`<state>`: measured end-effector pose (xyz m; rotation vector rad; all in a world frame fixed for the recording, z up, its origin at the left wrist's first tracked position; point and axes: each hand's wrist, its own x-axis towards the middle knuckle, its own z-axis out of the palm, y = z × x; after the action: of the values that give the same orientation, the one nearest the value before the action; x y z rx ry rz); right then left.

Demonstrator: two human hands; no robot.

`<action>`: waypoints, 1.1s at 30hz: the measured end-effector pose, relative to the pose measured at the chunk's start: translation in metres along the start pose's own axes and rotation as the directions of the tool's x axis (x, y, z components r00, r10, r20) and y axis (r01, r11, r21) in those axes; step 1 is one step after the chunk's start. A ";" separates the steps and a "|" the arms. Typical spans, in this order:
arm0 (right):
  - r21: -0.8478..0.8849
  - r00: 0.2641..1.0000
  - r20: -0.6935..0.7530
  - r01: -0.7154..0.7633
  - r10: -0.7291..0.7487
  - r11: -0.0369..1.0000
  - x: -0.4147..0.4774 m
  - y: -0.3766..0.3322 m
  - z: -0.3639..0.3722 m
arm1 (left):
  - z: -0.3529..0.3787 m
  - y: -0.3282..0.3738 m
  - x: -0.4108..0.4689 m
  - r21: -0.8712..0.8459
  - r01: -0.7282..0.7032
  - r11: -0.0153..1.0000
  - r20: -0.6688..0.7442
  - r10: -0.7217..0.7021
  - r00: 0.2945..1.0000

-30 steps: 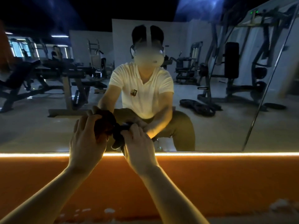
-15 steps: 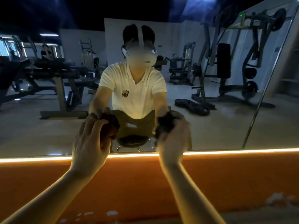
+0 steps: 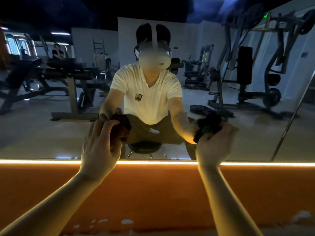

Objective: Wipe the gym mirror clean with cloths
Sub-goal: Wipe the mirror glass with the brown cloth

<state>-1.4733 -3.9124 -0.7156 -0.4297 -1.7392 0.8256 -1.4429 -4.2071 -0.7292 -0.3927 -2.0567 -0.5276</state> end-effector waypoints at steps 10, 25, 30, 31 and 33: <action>0.229 0.420 0.339 0.831 -0.842 0.507 -0.056 -0.042 0.015 | -0.004 -0.007 0.003 -0.041 0.059 0.997 -0.046 -0.061 0.997; 0.199 0.593 0.251 0.742 -0.765 0.640 -0.088 -0.058 0.024 | -0.004 -0.010 0.004 -0.019 0.042 0.999 -0.039 -0.042 0.998; 0.109 0.897 0.104 0.419 -0.429 0.902 -0.037 -0.047 0.017 | 0.000 -0.010 0.003 -0.015 0.032 0.999 -0.052 -0.033 0.998; 0.133 0.913 0.115 0.377 -0.392 0.917 -0.048 -0.049 0.021 | 0.001 -0.010 0.003 -0.016 0.031 0.999 -0.056 -0.032 0.998; 0.199 0.859 0.221 0.424 -0.462 0.883 -0.080 -0.055 0.025 | 0.002 -0.010 0.004 -0.019 0.035 0.999 -0.062 -0.036 0.997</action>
<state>-1.4646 -4.0104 -0.7352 0.1930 -1.9045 0.6821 -1.4511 -4.2145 -0.7287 -0.3465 -2.0034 -0.5731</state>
